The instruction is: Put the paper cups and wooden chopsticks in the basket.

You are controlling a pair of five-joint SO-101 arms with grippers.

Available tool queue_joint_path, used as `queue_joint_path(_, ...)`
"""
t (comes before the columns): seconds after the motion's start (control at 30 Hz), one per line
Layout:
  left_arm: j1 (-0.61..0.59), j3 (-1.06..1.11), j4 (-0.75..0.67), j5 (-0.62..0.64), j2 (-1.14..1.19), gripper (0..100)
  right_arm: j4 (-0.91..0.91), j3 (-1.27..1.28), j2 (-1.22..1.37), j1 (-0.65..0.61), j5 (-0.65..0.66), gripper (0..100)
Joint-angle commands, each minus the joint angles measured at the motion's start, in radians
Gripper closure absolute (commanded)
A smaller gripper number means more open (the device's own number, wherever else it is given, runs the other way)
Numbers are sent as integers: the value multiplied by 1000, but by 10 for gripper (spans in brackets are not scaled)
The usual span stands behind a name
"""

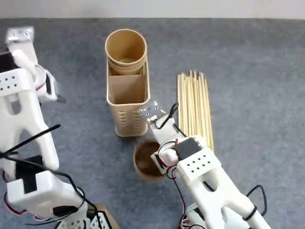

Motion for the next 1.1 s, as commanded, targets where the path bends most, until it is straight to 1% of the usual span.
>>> queue_joint_path(0.0, -7, 110, -2, -63, -105, 744, 56, -21, -42, 117, 14, 993)
queue_joint_path(0.1, -8, 259, -14, -107, -225, 744, 145, -159, -99, 226, 17, 993)
queue_joint_path(0.17, -4, 407, -61, -132, -343, 744, 240, -275, -148, 272, 49, 993)
queue_joint_path(0.27, 1, 664, -172, -135, -558, 744, 361, -469, -202, 282, 69, 993)
queue_joint_path(0.37, 15, 918, -321, -133, -773, 744, 429, -636, -203, 282, 69, 993)
queue_joint_path(0.43, 18, 1078, -419, -132, -895, 743, 438, -723, -174, 282, 66, 993)
queue_joint_path(0.53, 15, 1254, -543, -129, -1033, 743, 423, -842, -79, 280, 63, 993)
queue_joint_path(0.67, 15, 1395, -634, -126, -1133, 744, 366, -1070, 120, 277, 63, 993)
queue_joint_path(0.73, 15, 1452, -675, -124, -1158, 744, 364, -1227, 225, 277, 63, 993)
queue_joint_path(0.87, 16, 1555, -770, -80, -1187, 744, 360, -1570, 427, 274, 61, 993)
queue_joint_path(1.07, 15, 1662, -867, -83, -1190, 744, 381, -1979, 728, 182, 69, 993)
